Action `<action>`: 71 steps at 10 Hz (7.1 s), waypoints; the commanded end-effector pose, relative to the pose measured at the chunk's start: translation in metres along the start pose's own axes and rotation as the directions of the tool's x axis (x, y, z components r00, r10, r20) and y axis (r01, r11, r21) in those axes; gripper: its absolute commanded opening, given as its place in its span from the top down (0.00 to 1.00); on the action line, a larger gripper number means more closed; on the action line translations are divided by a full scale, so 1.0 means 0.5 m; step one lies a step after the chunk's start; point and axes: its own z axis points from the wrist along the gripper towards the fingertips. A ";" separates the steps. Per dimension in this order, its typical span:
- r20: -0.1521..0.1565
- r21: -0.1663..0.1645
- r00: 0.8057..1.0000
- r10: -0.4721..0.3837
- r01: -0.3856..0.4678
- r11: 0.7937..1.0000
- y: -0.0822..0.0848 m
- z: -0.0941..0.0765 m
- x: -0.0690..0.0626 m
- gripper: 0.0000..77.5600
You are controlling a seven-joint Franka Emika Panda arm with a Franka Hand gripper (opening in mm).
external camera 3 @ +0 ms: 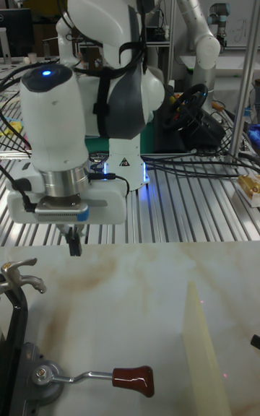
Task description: Turn on the water tap
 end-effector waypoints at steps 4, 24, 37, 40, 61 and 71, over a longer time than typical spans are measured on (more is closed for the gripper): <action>-0.038 0.046 0.999 -0.026 0.028 0.999 -0.032 0.005 -0.103 1.00; -0.079 0.076 0.991 -0.105 0.111 0.991 -0.154 0.048 -0.050 1.00; -0.117 0.123 0.987 -0.108 0.122 0.985 -0.151 0.040 -0.030 1.00; -0.113 0.104 0.986 -0.126 0.137 0.985 -0.150 0.040 -0.030 1.00; -0.088 0.063 0.989 -0.122 0.128 0.990 -0.189 0.049 0.023 1.00; -0.094 0.074 0.986 -0.140 0.148 0.986 -0.212 0.054 0.031 1.00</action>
